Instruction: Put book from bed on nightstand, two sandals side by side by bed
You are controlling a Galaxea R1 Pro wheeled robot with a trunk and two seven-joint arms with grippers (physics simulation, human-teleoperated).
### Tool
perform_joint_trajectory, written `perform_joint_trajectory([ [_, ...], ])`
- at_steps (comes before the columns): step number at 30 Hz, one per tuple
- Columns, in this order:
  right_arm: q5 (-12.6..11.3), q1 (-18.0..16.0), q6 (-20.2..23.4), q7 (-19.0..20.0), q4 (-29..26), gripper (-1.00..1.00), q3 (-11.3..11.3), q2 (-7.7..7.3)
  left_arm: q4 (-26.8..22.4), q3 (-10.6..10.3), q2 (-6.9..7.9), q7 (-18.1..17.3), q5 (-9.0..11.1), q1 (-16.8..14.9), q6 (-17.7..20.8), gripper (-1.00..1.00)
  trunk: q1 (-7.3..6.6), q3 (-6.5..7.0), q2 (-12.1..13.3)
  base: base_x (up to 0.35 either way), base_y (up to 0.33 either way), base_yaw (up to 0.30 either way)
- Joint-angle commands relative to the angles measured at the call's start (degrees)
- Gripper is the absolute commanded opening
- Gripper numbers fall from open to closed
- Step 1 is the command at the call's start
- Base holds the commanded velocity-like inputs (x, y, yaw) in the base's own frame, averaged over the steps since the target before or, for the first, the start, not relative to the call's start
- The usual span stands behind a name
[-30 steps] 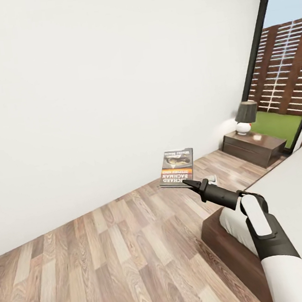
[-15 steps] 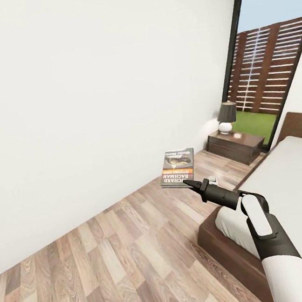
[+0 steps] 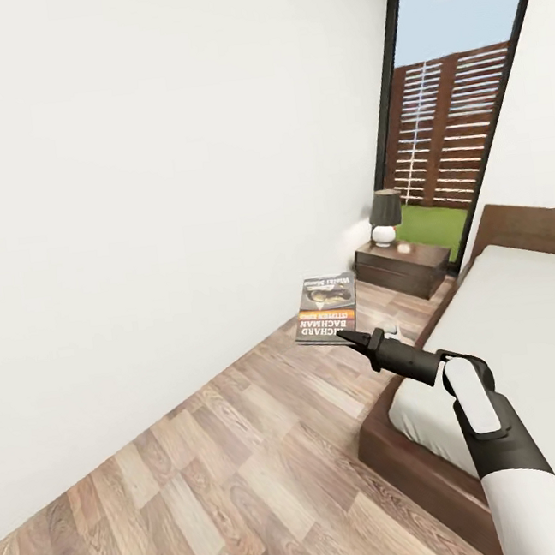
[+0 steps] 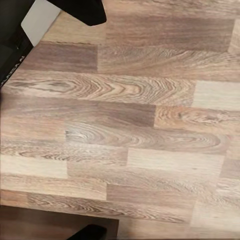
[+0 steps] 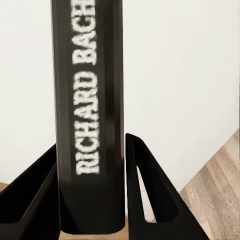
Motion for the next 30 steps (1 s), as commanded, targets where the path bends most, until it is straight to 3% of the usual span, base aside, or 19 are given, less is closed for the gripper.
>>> perform_joint_trajectory([
  [1,0.0,-0.1,0.3,0.6,0.0,-1.0,-0.1,0.03,-0.1,-0.1,0.05,0.3,0.3,0.0,0.0,1.0,0.03,-0.05,0.0,0.245,0.256,-0.265],
  [30,-0.1,-0.1,0.3,0.8,0.0,-1.0,-0.1,0.08,0.1,-0.1,0.05,0.1,0.3,0.0,0.0,1.0,0.03,-0.05,0.0,0.244,0.256,-0.265],
])
